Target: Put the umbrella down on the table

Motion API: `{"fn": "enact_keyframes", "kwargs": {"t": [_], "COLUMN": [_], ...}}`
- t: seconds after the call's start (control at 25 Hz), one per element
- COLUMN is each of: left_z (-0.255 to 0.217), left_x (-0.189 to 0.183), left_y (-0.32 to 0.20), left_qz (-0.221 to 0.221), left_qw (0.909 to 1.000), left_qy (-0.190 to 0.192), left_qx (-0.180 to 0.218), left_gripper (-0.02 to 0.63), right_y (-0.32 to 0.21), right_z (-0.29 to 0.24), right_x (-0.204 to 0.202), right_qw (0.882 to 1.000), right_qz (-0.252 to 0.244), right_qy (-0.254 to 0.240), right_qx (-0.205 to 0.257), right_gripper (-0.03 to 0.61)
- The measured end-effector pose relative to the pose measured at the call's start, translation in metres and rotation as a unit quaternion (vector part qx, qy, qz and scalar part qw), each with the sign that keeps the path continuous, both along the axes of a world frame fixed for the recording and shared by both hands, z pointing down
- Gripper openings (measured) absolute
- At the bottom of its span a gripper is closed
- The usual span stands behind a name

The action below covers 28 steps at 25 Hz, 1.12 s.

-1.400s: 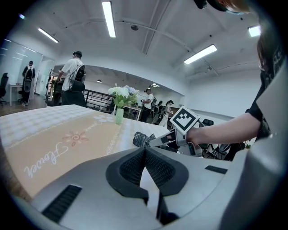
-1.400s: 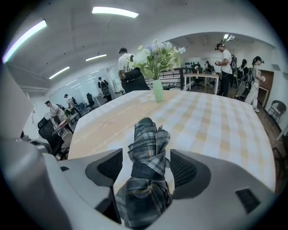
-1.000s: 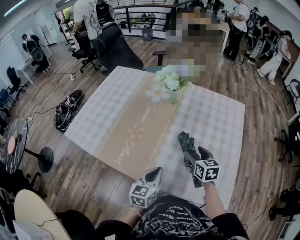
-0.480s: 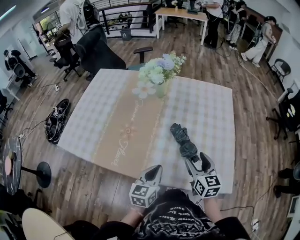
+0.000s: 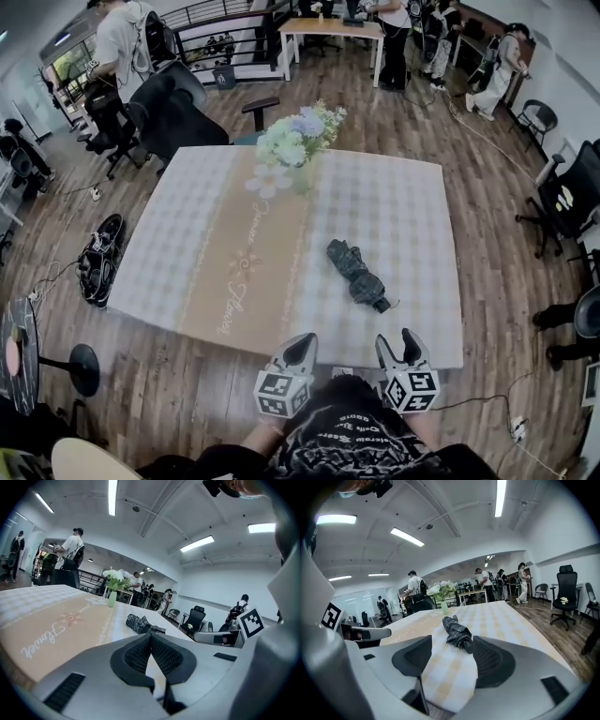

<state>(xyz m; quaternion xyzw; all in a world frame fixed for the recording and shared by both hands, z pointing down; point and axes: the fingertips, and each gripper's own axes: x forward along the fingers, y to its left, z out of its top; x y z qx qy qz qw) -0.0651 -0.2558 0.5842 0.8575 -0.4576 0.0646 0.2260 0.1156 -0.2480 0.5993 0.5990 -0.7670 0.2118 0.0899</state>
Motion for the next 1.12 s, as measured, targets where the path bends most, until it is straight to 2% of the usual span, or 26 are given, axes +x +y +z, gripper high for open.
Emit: {"fn": "enact_keyframes", "kwargs": {"t": [0.16,0.44,0.64,0.88,0.96,1.12], "left_z": [-0.002,0.002,0.007,0.008,0.008,0.006], "left_x": [-0.002,-0.006,0.000,0.004,0.007,0.009], "left_y": [0.005,0.017,0.028,0.035,0.037,0.040], "left_qz": [0.007,0.013,0.039,0.055,0.061,0.066], "left_qw": [1.0000,0.9998,0.9991,0.9982,0.9979,0.9976], "left_qy": [0.005,0.012,-0.010,-0.012,-0.013,-0.015], "left_qx": [-0.002,-0.008,-0.015,-0.019,-0.018,-0.016], "left_gripper": [0.020,0.020,0.020,0.020,0.020,0.020], "right_y": [0.011,0.019,0.023,0.024,0.024,0.025], "right_z": [-0.003,-0.008,-0.012,-0.014,-0.016,-0.018], "right_x": [0.000,-0.011,-0.016,-0.022,-0.024,-0.031], "right_qw": [1.000,1.000,0.999,0.999,0.999,0.997], "right_qz": [0.012,-0.006,-0.017,-0.026,-0.034,-0.057], "right_qy": [0.000,0.027,0.036,0.026,0.024,0.056], "right_qx": [0.002,0.010,0.008,0.000,-0.001,-0.002], "right_gripper": [0.268,0.191,0.115,0.012,0.009,0.008]}}
